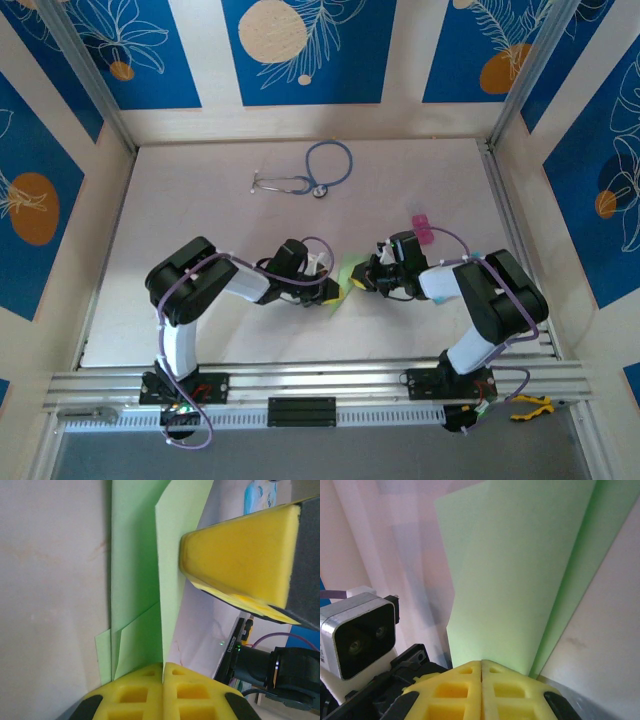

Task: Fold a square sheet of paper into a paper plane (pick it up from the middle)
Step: Fold the wing for the fifth time at the center of the table.

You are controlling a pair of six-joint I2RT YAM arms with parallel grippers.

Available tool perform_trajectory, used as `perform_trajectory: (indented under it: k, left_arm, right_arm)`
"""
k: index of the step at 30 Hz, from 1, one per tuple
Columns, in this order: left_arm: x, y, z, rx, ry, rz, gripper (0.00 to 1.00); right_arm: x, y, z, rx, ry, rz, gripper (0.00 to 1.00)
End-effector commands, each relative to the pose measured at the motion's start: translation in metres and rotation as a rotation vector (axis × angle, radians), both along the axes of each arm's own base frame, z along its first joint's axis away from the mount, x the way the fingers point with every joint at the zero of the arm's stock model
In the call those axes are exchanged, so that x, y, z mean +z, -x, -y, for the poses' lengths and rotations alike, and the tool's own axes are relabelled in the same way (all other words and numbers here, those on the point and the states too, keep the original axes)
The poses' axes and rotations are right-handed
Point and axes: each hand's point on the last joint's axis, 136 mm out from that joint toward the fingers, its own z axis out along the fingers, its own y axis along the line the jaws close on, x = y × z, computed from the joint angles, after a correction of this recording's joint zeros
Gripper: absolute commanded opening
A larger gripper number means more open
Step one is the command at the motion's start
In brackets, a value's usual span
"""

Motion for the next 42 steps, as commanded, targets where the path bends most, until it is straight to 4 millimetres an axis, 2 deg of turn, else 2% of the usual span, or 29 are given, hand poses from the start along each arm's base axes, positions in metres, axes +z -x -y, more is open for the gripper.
perform_trajectory:
  k: [1, 8, 13, 17, 19, 26, 29, 33, 37, 42]
  left_arm:
    - [-0.027, 0.006, -0.016, 0.029, -0.073, -0.065, 0.00]
    - [-0.028, 0.006, -0.019, 0.037, -0.074, -0.059, 0.01]
    - [-0.021, 0.009, -0.019, 0.015, -0.048, -0.036, 0.12]
    - [-0.016, 0.017, -0.020, -0.012, -0.032, -0.031, 0.16]
    - [-0.016, 0.021, -0.022, -0.023, -0.031, -0.032, 0.16]
    - [-0.015, 0.031, -0.026, -0.058, -0.033, -0.031, 0.03]
    - [-0.017, 0.032, -0.028, -0.064, -0.061, -0.025, 0.01]
    - [-0.017, 0.033, -0.032, -0.078, -0.111, -0.006, 0.12]
    - [-0.018, 0.037, -0.037, -0.106, -0.172, 0.018, 0.17]
    - [-0.017, 0.041, -0.035, -0.143, -0.192, 0.027, 0.16]
  right_arm:
    - [0.007, -0.008, -0.006, 0.026, -0.030, 0.033, 0.07]
    - [-0.006, -0.007, -0.003, 0.012, -0.007, -0.007, 0.07]
    - [-0.016, -0.003, -0.001, 0.004, 0.010, -0.047, 0.07]
    - [-0.020, -0.002, 0.001, -0.001, 0.024, -0.067, 0.07]
    - [-0.021, -0.001, 0.001, -0.002, 0.026, -0.073, 0.07]
    - [-0.021, 0.000, 0.000, 0.004, 0.037, -0.082, 0.07]
    - [-0.022, 0.001, -0.001, 0.011, 0.049, -0.087, 0.07]
    - [-0.023, 0.001, -0.001, 0.010, 0.054, -0.090, 0.07]
    - [-0.022, 0.001, -0.001, 0.010, 0.055, -0.086, 0.07]
    - [-0.021, 0.001, -0.002, 0.011, 0.056, -0.087, 0.07]
